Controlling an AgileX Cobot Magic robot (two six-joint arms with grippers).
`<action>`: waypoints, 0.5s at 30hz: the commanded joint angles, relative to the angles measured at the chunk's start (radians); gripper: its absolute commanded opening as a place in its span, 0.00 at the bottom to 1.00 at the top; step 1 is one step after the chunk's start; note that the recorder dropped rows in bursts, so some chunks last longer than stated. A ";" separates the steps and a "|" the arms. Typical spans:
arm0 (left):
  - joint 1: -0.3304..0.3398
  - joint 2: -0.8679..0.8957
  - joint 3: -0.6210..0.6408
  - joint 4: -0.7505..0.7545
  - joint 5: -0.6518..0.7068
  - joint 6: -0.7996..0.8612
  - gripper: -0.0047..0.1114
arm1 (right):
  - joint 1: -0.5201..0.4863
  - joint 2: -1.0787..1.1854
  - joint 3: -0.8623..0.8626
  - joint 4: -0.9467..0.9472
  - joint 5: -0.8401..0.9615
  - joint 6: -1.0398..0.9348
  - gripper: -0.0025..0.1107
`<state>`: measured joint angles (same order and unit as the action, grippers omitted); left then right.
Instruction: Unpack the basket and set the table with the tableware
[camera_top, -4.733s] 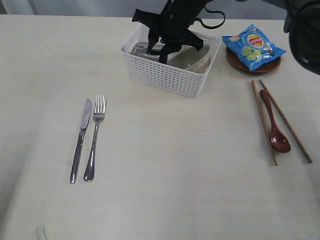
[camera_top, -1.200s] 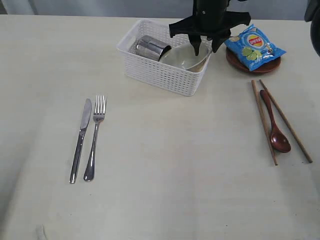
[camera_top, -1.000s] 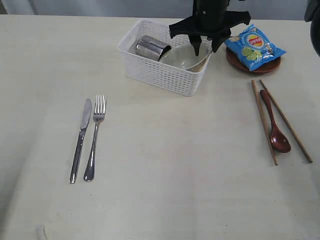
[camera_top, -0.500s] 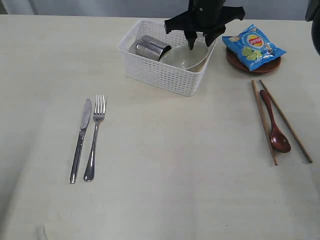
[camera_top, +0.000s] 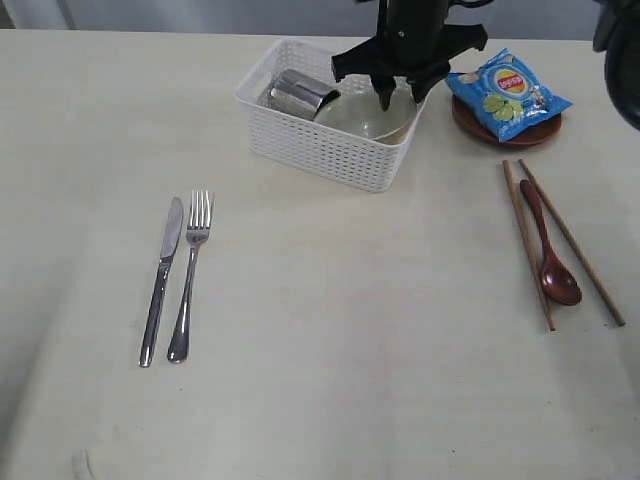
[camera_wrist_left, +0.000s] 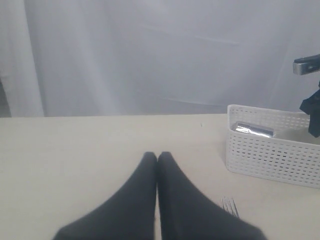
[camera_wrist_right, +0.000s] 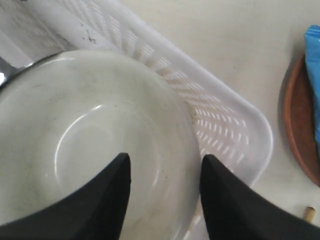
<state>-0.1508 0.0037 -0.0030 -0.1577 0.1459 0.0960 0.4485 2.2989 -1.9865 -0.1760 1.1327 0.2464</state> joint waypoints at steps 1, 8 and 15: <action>-0.002 -0.004 0.003 -0.005 -0.008 0.001 0.04 | -0.008 0.028 -0.001 -0.006 0.028 -0.007 0.41; -0.002 -0.004 0.003 -0.005 -0.008 0.001 0.04 | -0.008 0.032 -0.001 -0.008 0.023 -0.007 0.41; -0.002 -0.004 0.003 -0.005 -0.008 0.001 0.04 | -0.008 0.034 -0.001 -0.010 0.008 -0.007 0.41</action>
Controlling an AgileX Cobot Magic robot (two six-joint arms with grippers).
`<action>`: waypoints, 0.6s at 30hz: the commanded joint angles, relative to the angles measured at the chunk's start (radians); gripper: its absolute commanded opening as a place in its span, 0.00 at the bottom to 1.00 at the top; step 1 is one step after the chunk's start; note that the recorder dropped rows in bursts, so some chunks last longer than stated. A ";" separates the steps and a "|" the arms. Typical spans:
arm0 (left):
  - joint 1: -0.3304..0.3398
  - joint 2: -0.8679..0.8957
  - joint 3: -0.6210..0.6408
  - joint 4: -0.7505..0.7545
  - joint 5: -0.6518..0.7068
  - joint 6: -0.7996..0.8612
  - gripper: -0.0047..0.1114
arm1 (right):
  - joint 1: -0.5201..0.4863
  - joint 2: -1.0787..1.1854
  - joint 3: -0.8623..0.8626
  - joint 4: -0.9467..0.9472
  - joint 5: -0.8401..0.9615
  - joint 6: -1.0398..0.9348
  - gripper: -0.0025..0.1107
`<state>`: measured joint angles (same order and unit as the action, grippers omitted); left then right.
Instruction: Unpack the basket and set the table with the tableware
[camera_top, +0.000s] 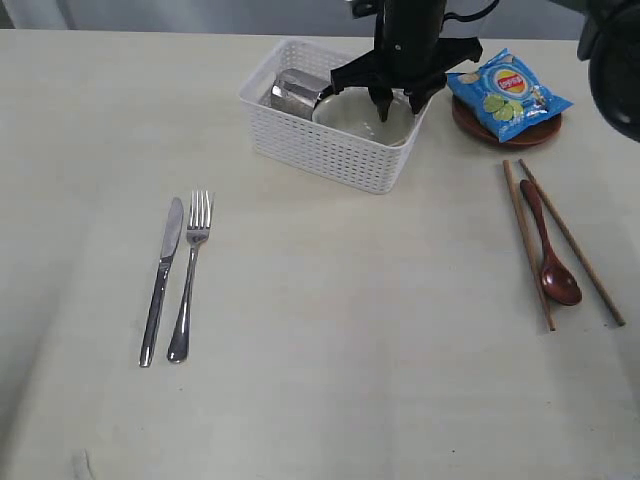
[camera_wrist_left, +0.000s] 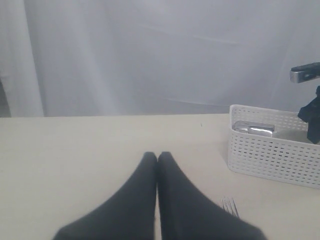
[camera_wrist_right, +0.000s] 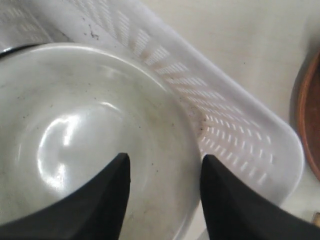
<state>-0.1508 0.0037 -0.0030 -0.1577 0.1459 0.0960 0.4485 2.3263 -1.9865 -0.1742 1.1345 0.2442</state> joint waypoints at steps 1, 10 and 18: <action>-0.002 -0.004 0.003 -0.005 -0.008 0.001 0.04 | -0.008 0.010 -0.001 -0.012 0.000 -0.004 0.41; -0.002 -0.004 0.003 -0.005 -0.008 0.001 0.04 | -0.008 0.042 -0.001 -0.010 0.009 -0.004 0.41; -0.002 -0.004 0.003 -0.005 -0.008 0.001 0.04 | -0.008 0.051 -0.001 0.000 -0.010 -0.004 0.41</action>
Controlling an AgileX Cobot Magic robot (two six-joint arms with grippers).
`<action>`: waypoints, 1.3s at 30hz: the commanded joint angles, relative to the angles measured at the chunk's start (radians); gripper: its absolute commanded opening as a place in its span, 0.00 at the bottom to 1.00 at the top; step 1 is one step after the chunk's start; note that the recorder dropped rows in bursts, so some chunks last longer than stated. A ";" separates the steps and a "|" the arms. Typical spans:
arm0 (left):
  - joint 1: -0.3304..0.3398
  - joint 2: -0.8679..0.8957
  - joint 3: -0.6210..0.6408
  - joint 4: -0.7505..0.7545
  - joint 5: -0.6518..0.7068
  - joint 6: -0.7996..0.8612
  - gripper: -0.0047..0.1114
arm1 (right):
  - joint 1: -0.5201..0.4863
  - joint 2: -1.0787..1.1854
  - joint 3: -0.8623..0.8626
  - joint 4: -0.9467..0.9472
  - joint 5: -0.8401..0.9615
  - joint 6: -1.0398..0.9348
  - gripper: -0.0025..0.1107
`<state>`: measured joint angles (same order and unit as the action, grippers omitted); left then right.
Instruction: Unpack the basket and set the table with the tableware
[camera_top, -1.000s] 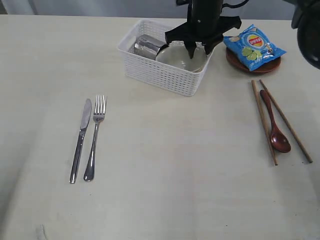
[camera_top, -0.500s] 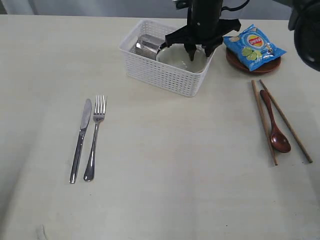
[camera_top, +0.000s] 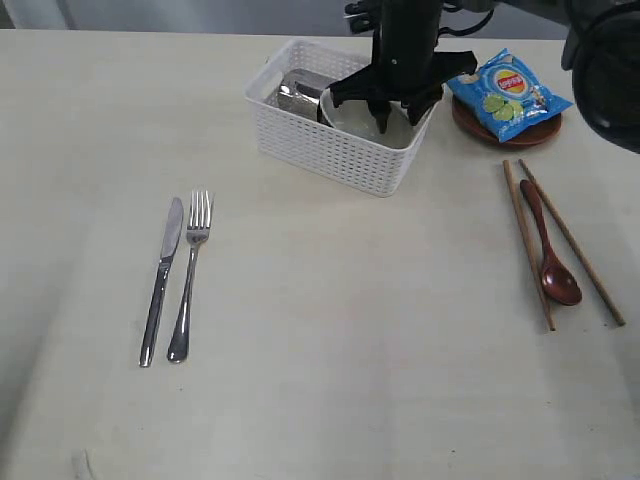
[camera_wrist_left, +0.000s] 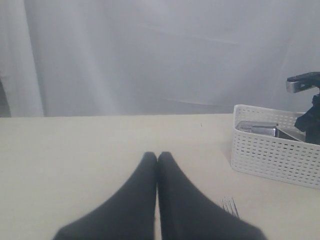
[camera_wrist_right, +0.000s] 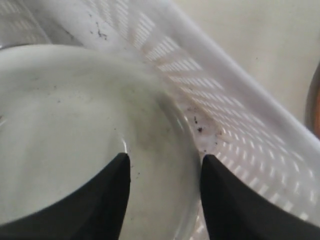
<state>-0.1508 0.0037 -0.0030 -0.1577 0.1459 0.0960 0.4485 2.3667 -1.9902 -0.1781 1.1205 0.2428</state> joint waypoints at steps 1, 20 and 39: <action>-0.002 -0.004 0.003 -0.005 -0.008 0.001 0.04 | -0.008 0.018 0.003 0.011 0.004 -0.003 0.41; -0.002 -0.004 0.003 -0.005 -0.008 0.001 0.04 | 0.001 -0.176 0.003 0.290 -0.025 -0.067 0.41; -0.002 -0.004 0.003 -0.005 -0.008 0.001 0.04 | 0.136 -0.083 0.003 0.150 -0.012 -0.012 0.41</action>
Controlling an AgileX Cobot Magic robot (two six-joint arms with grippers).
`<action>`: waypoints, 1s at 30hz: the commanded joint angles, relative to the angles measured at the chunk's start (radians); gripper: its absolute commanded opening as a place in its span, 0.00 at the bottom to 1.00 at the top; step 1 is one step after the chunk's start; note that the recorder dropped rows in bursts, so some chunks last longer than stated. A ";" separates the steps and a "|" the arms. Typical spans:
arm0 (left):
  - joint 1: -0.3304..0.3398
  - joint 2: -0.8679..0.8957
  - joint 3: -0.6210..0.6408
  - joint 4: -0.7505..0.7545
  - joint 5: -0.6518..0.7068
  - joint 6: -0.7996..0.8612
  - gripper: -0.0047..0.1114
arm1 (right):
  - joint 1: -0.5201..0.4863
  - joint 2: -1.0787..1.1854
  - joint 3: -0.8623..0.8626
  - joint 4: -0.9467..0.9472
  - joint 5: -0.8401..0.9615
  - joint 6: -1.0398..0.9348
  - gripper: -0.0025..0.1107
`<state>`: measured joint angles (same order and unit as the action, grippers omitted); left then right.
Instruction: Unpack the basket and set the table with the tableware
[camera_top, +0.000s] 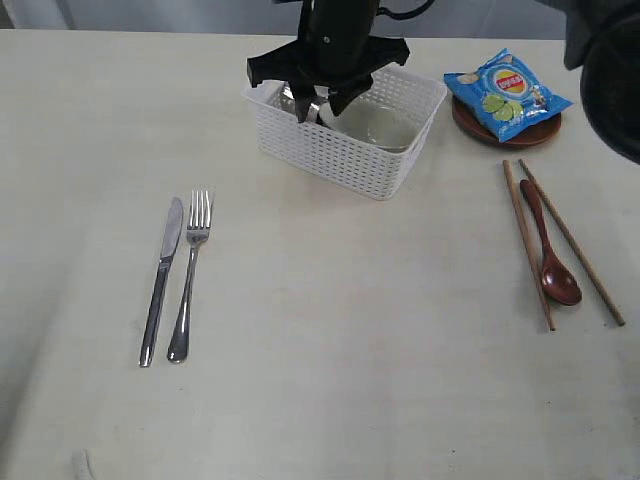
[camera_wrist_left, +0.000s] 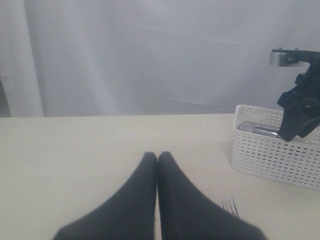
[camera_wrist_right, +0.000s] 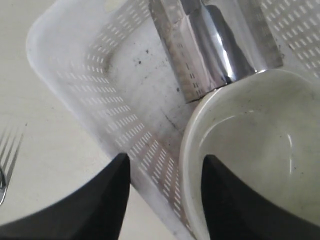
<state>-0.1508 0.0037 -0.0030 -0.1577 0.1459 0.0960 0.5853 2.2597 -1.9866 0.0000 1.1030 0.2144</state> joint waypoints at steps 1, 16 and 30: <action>-0.002 -0.004 0.003 -0.005 -0.008 0.001 0.04 | -0.001 0.027 -0.001 -0.028 0.000 0.025 0.41; -0.002 -0.004 0.003 -0.005 -0.008 0.001 0.04 | -0.001 0.044 -0.013 -0.076 -0.100 0.191 0.41; -0.002 -0.004 0.003 -0.005 -0.008 0.001 0.04 | -0.004 -0.051 -0.013 -0.027 -0.127 0.202 0.41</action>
<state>-0.1508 0.0037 -0.0030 -0.1577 0.1459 0.0960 0.5886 2.2336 -1.9990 -0.0153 0.9914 0.4020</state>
